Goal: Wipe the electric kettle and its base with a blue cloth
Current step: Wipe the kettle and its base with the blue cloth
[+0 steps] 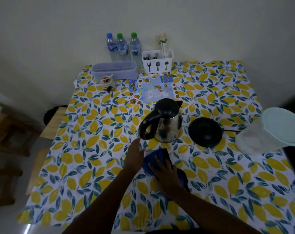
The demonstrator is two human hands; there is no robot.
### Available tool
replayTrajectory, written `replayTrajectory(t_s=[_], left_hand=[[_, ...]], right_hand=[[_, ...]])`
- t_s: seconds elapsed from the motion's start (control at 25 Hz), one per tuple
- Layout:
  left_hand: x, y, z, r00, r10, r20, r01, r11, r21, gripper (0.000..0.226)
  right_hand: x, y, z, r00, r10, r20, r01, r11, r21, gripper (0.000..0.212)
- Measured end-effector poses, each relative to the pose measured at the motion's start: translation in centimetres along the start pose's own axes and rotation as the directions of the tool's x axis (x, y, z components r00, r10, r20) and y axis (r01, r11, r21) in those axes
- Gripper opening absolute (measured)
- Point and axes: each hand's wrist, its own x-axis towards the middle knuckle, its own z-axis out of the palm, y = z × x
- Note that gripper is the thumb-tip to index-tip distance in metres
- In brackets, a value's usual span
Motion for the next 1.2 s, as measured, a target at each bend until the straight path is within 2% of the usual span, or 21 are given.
replayTrajectory(t_s=[0.12, 0.2, 0.36, 0.44, 0.52, 0.6, 0.72, 0.8, 0.96, 1.08, 1.2], left_hand=[[-2.9, -2.8, 1.2, 0.993, 0.001, 0.119, -0.023, 0.982, 0.189, 0.050], [-4.9, -3.6, 1.9, 0.989, 0.034, 0.145, -0.073, 0.960, 0.269, 0.050], [-8.5, -4.5, 3.1, 0.958, -0.068, 0.278, -0.046, 0.922, 0.384, 0.062], [-9.5, -4.8, 3.3, 0.940, -0.097, 0.328, -0.046, 0.914, 0.403, 0.070], [-10.0, -4.8, 3.1, 0.928, -0.110, 0.357, -0.050, 0.910, 0.411, 0.078], [-10.4, -4.9, 2.9, 0.921, -0.127, 0.368, -0.047, 0.902, 0.430, 0.084], [-11.0, -5.3, 3.0, 0.919, -0.149, 0.364, -0.047, 0.877, 0.477, 0.088], [-11.1, -5.3, 3.2, 0.917, -0.164, 0.364, -0.036, 0.873, 0.486, 0.091], [-11.0, -5.2, 3.0, 0.902, -0.183, 0.392, -0.031, 0.876, 0.481, 0.097], [-11.1, -4.8, 2.8, 0.892, -0.192, 0.410, -0.033, 0.876, 0.481, 0.100], [-11.2, -4.1, 2.6, 0.883, -0.208, 0.422, -0.029, 0.872, 0.489, 0.105]], right_hand=[[-1.2, 2.3, 0.3, 0.996, -0.081, -0.031, 0.079, 0.995, -0.065, 0.054], [-1.9, 4.7, 0.1, 0.997, -0.058, -0.058, 0.054, 0.997, -0.063, 0.052], [-1.7, 9.2, -0.8, 0.979, 0.169, -0.111, -0.168, 0.986, 0.017, 0.052], [-1.1, 9.2, -1.2, 0.943, 0.305, -0.132, -0.299, 0.952, 0.067, 0.053], [-0.6, 7.3, -1.4, 0.917, 0.377, -0.130, -0.371, 0.926, 0.068, 0.054], [-0.4, 4.8, -1.1, 0.937, 0.332, -0.109, -0.327, 0.943, 0.062, 0.054], [-2.9, 1.7, 0.5, 0.993, 0.104, -0.059, -0.103, 0.995, 0.015, 0.052], [-5.5, 1.7, 1.4, 1.000, -0.011, -0.018, 0.010, 1.000, -0.018, 0.054], [-7.4, 6.2, 1.7, 0.997, -0.045, -0.059, 0.041, 0.996, -0.078, 0.056], [-7.1, 11.0, 0.3, 0.978, 0.190, -0.085, -0.195, 0.979, -0.060, 0.055], [-5.6, 13.1, -1.3, 0.886, 0.456, -0.084, -0.450, 0.889, 0.078, 0.054]])
